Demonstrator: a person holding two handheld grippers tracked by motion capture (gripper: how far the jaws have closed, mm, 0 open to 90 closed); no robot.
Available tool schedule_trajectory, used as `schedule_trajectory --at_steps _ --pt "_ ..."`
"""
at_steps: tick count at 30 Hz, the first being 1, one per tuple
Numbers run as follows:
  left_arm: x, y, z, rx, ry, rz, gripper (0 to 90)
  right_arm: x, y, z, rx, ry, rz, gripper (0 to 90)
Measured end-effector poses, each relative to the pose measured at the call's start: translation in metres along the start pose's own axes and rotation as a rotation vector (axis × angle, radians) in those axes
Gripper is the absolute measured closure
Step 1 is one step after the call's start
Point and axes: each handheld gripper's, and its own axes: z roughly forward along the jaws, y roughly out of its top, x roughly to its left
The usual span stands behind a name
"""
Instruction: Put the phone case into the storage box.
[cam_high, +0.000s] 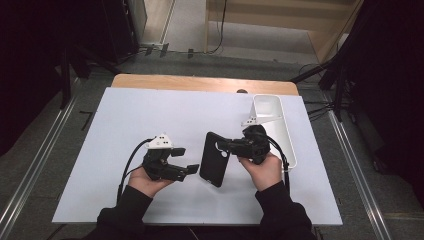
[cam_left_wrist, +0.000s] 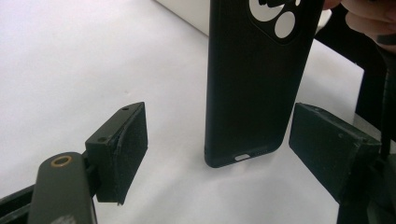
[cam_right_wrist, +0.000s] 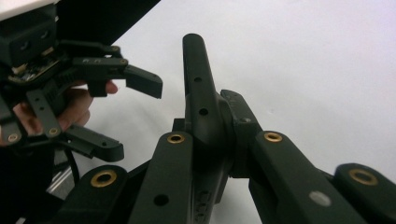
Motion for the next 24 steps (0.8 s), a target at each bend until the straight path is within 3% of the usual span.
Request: schedule_trajectory --at_steps 3,5,12,19,24 --pt "0.001 0.001 -0.001 0.005 0.021 0.024 19.8 0.001 -0.001 0.000 -0.004 0.015 -0.046 79.9" --pt "0.003 0.001 -0.002 0.003 0.013 0.019 19.8 0.002 -0.001 0.000 0.006 0.027 -0.070 79.9" --pt "0.006 0.004 -0.008 -0.002 -0.028 0.038 19.8 0.008 -0.002 0.003 0.025 0.063 -0.232 79.9" --pt "0.004 0.007 -0.011 0.001 -0.070 0.071 19.8 0.005 -0.003 0.004 0.031 0.148 -0.261 79.8" --pt "0.003 0.011 -0.015 -0.004 -0.100 0.073 20.0 0.006 -0.003 0.002 0.028 0.163 -0.299 79.8"
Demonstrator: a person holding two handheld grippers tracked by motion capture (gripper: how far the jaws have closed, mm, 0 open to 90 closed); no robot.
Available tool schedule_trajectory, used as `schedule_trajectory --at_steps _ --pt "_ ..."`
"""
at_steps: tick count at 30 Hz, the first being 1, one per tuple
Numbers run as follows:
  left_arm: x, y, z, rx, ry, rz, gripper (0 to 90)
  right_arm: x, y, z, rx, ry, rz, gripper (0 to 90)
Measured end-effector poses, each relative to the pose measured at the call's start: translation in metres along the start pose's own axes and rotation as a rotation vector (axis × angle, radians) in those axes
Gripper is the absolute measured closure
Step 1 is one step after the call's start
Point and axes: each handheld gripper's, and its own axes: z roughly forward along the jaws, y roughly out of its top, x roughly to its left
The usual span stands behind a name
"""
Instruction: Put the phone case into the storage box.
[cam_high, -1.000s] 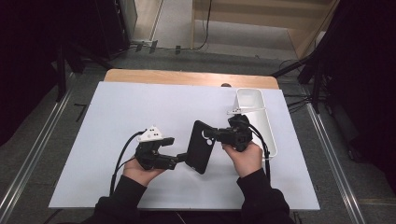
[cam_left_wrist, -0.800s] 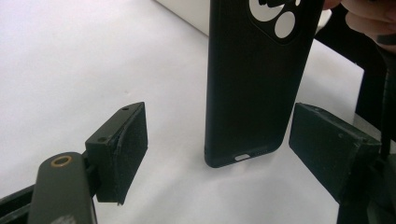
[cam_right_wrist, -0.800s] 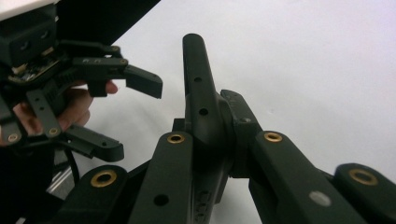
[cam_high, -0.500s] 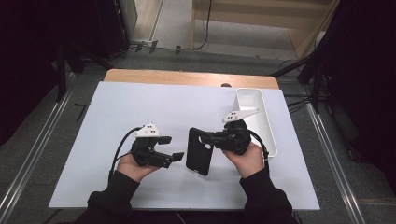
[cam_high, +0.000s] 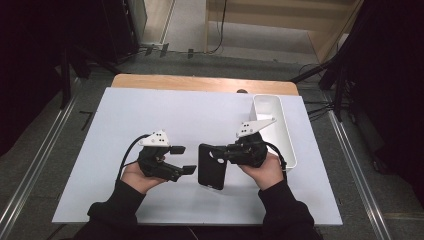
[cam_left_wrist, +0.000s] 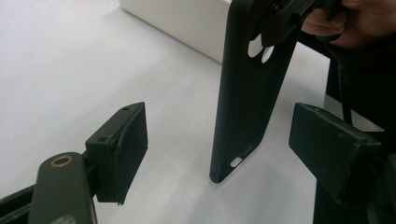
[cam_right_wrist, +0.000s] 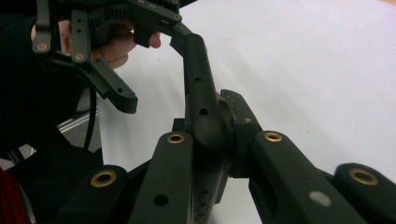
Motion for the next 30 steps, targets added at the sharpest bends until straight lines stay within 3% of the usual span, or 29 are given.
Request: schedule_trajectory --at_steps 7,17,21,30 --pt "-0.002 0.005 -0.006 0.007 -0.057 -0.009 29.7 0.005 0.001 0.004 0.027 0.024 -0.031 79.9" --pt "-0.003 0.010 -0.012 -0.002 -0.102 -0.004 43.5 0.006 0.000 0.008 0.044 0.065 -0.064 79.8" --pt "-0.003 0.012 -0.013 -0.001 -0.134 -0.036 49.0 0.006 0.000 0.011 0.051 0.091 -0.075 79.8" --pt "-0.006 0.013 -0.009 0.033 -0.160 0.018 58.4 0.009 0.001 0.018 0.062 0.162 -0.109 79.8"
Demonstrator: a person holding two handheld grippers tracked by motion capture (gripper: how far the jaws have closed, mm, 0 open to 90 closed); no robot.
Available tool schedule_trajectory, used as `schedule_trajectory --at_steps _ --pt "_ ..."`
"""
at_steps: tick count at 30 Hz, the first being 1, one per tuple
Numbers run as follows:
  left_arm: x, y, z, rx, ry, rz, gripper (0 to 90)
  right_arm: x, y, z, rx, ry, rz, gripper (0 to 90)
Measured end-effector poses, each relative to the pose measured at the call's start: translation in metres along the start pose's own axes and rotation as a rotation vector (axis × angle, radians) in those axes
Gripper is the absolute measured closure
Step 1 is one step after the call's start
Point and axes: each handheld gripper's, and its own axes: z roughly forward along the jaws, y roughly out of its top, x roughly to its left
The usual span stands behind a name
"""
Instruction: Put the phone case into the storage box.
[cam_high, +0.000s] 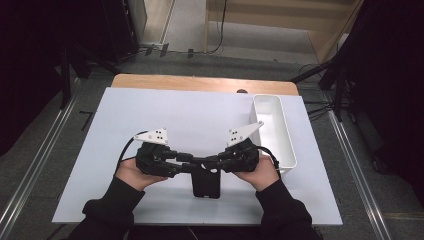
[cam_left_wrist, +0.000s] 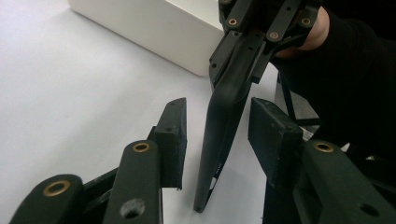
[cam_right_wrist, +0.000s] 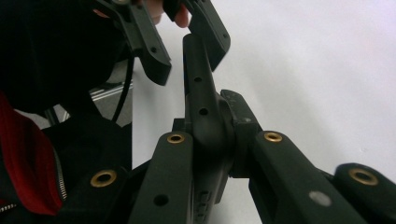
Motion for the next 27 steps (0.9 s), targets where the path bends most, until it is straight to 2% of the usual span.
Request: schedule_trajectory --at_steps 4,6,9,11,20,27 --pt "0.0017 0.0000 0.0020 0.017 -0.019 0.014 64.4 0.0000 0.0007 0.0002 -0.006 0.026 -0.015 79.8" --pt "0.0026 -0.0001 0.0026 0.025 -0.044 0.012 66.9 0.0000 0.0010 0.0007 -0.010 0.031 -0.027 79.8" --pt "0.0027 -0.0003 0.0028 0.027 -0.066 0.020 74.9 0.0012 0.0016 0.0013 -0.005 0.045 -0.026 79.8" --pt "0.0025 -0.0004 0.0027 0.028 -0.070 0.026 76.9 0.0011 0.0017 0.0015 0.000 0.046 -0.027 79.8" --pt "0.0007 -0.0003 0.0022 0.039 -0.092 0.074 80.2 -0.0001 0.0012 0.0023 0.002 0.079 -0.030 79.8" --pt "0.0006 0.0016 0.0018 0.035 -0.082 0.064 81.0 -0.0019 0.0008 0.0024 -0.001 0.090 -0.013 79.0"
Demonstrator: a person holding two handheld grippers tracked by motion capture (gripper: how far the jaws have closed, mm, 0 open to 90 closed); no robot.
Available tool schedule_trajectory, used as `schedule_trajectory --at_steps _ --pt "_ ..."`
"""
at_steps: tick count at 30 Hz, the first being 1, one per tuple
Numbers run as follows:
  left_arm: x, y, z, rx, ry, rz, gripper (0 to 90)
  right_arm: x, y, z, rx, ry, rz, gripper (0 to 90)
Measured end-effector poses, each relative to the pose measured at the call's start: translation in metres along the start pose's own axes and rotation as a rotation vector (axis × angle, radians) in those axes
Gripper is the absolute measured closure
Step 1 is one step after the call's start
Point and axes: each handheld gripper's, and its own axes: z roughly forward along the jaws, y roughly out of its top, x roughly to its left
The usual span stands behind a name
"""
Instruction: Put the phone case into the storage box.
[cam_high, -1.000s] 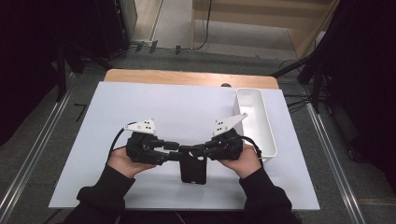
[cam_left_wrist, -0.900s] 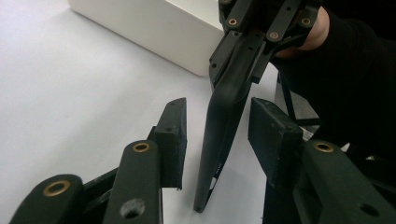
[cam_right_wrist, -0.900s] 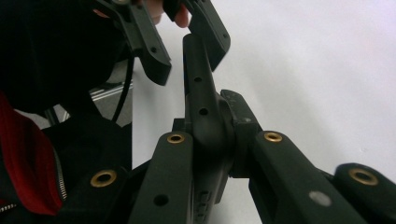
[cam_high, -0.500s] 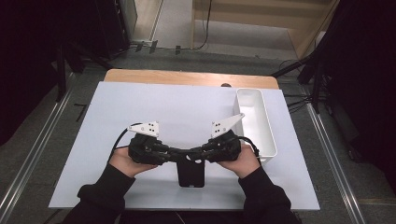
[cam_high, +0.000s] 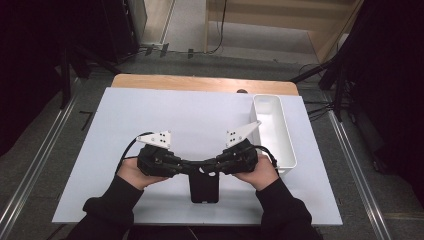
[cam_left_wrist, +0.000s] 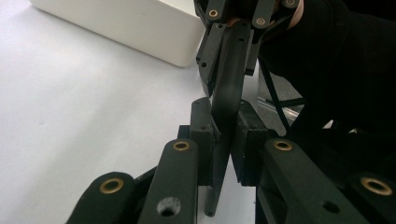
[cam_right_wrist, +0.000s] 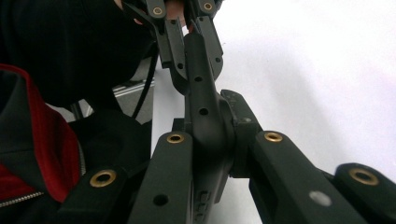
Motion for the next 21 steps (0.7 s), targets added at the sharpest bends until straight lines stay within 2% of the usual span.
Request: schedule_trajectory --at_steps 7,10,14,18,21 --pt "0.0008 0.0012 -0.0012 0.002 -0.004 -0.028 81.4 0.0003 0.0004 -0.0001 -0.011 0.006 0.001 74.8" --pt "0.0006 0.0017 -0.0013 0.000 -0.006 -0.032 81.4 -0.0004 -0.0002 0.0000 -0.019 0.005 0.000 69.0" --pt "0.0005 0.0022 -0.0007 0.004 -0.003 -0.033 81.4 -0.0004 -0.0004 -0.0001 -0.015 0.011 0.018 66.1" --pt "0.0020 0.0018 -0.0026 0.007 0.013 -0.040 81.4 -0.0005 -0.0009 0.0004 -0.009 0.023 0.032 56.0" --pt "0.0035 0.0014 -0.0056 -0.002 0.018 -0.045 81.4 0.0002 -0.0014 -0.0005 -0.010 0.035 0.025 55.1"
